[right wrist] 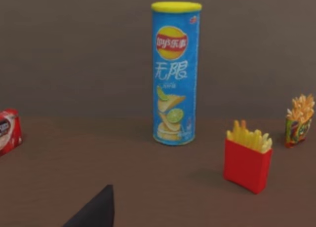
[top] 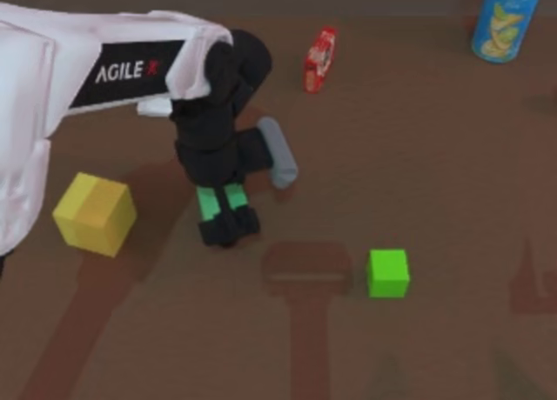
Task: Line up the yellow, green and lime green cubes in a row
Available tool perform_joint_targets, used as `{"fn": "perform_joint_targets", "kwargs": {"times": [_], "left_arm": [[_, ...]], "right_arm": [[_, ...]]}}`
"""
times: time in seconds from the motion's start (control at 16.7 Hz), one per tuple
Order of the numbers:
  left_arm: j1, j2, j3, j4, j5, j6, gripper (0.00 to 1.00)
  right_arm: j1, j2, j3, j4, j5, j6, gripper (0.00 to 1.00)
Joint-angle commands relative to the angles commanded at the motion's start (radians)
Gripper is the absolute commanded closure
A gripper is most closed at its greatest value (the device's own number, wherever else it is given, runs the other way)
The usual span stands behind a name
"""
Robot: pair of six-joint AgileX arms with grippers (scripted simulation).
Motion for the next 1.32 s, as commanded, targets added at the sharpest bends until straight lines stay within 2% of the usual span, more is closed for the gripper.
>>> {"fn": "perform_joint_targets", "kwargs": {"times": [0.42,1.02,1.32], "left_arm": [[0.000,0.000,0.000,0.000,0.000,0.000,0.98],[0.000,-0.026,0.005,-0.020,0.011,-0.008,1.00],[0.012,-0.066,0.108,-0.170,0.011,-0.009,1.00]], "right_arm": [[0.000,0.000,0.000,0.000,0.000,0.000,0.00],[0.000,0.000,0.000,0.000,0.000,0.000,0.00],[0.000,0.000,0.000,0.000,0.000,0.000,0.00]]}}
